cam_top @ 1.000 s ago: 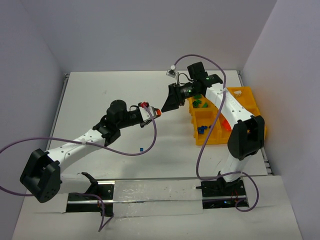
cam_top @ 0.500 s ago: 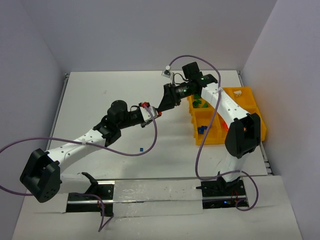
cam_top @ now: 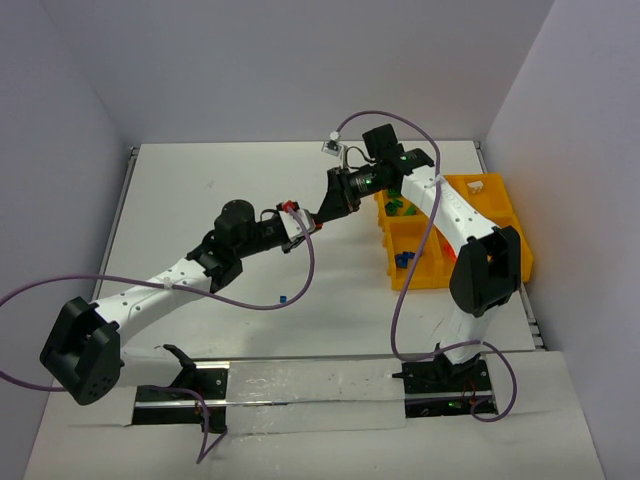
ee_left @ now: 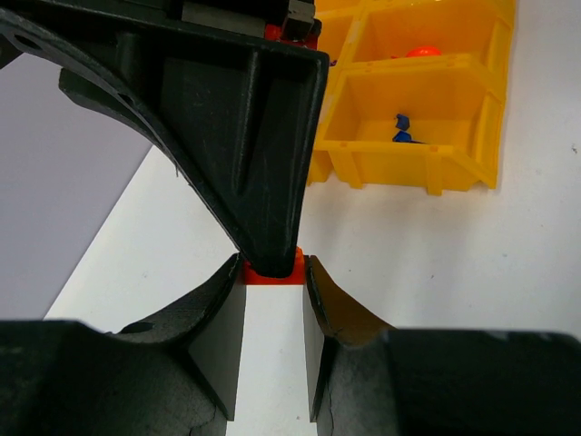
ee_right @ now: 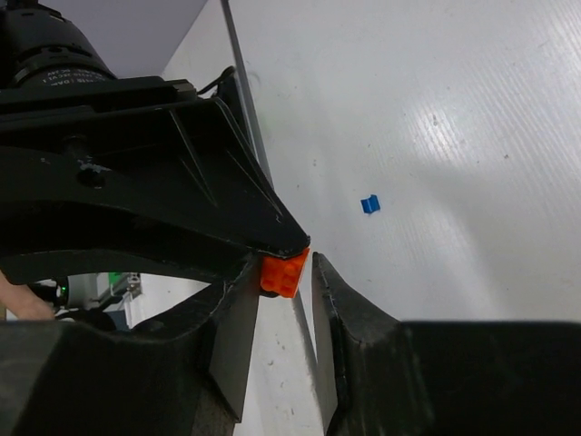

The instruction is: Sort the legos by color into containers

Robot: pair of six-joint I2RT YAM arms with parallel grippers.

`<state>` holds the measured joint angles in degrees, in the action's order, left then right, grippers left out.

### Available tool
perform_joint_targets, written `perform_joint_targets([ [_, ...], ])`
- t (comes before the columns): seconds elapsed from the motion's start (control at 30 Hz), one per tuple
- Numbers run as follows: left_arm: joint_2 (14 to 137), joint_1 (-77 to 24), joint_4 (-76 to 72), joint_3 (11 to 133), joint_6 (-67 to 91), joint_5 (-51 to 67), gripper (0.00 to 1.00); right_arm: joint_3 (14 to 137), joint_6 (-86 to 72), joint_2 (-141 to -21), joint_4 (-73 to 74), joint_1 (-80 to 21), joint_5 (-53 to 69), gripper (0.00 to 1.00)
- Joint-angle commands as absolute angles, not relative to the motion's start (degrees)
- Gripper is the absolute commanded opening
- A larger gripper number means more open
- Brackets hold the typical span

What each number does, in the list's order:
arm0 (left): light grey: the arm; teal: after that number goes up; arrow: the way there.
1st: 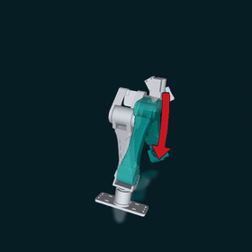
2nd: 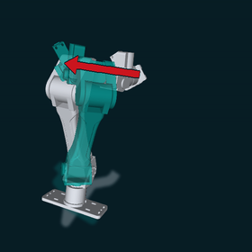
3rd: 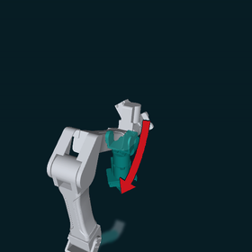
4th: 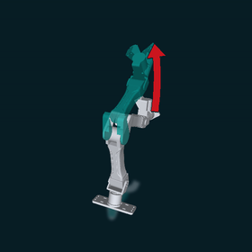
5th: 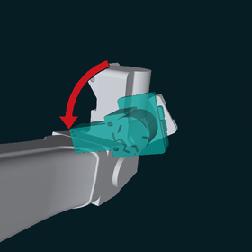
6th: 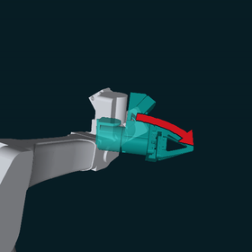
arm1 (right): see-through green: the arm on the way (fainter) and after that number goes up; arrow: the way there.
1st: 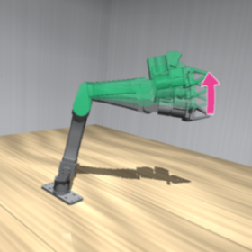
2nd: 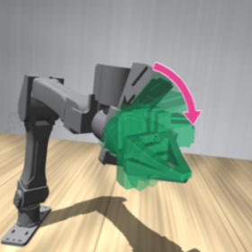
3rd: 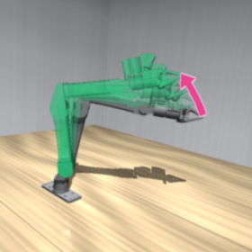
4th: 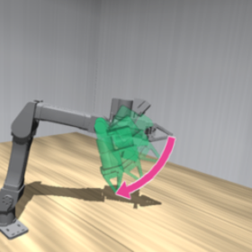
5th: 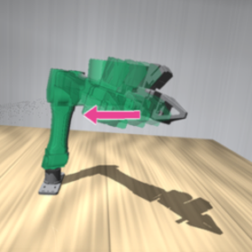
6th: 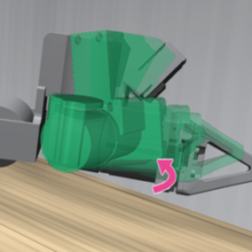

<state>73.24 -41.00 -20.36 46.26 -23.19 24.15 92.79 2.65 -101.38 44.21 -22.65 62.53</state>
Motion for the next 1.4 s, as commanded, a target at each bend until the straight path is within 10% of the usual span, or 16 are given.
perform_joint_targets([
  [0.0,73.37,-41.42,-23.53,49.79,-22.74,22.72,0.02,95.16,3.23,-101.14,43.46,-23.47,62.18,0.4],
  [0.17,73.85,-41.77,-23.55,50.2,-22.75,21.4,0.02,95.01,2.15,-100.91,43.03,-23.84,61.12,0.52],
  [0.37,74.0,-42.36,-23.32,50.54,-22.45,20.28,0.06,94.92,1.81,-100.85,42.59,-23.91,59.78,0.08],
  [0.67,72.43,-41.64,-20.38,50.36,-19.68,14.67,0.99,93.71,9.41,-98.2,49.47,-18.43,54.92,0.0],
  [1.1,71.48,-37.62,7.36,54.23,-12.58,14.06,0.99,80.84,31.36,-84.06,62.39,13.75,34.07,0.0],
  [1.37,76.78,-35.27,13.4,56.83,-14.16,14.79,0.99,77.27,30.99,-85.6,57.39,16.17,21.28,0.07],
])
